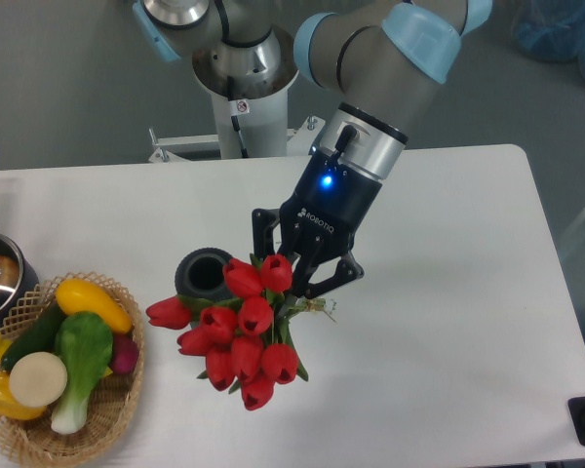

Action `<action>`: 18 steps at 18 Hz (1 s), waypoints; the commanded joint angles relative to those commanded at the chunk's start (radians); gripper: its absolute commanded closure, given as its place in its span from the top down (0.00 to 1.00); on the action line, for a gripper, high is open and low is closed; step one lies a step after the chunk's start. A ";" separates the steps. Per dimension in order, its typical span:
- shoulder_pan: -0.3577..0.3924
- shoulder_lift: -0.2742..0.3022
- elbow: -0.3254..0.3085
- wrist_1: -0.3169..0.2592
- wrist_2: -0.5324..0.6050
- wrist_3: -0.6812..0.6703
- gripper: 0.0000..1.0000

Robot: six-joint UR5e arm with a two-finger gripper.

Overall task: Insert the flowers into the vase
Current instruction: 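Carry the red tulip bunch with the gripper toward the dark grey vase, then lower the tulip stems into the vase opening with the gripper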

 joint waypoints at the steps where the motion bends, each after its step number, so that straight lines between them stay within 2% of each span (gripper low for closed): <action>1: 0.005 0.002 -0.005 0.000 -0.037 -0.015 0.00; 6: 0.008 0.009 -0.021 0.000 -0.175 -0.057 0.00; 10: 0.008 0.066 -0.121 0.002 -0.261 -0.058 0.00; 14: 0.019 0.118 -0.193 0.002 -0.299 -0.054 0.00; 18: 0.009 0.126 -0.207 0.002 -0.309 -0.051 0.00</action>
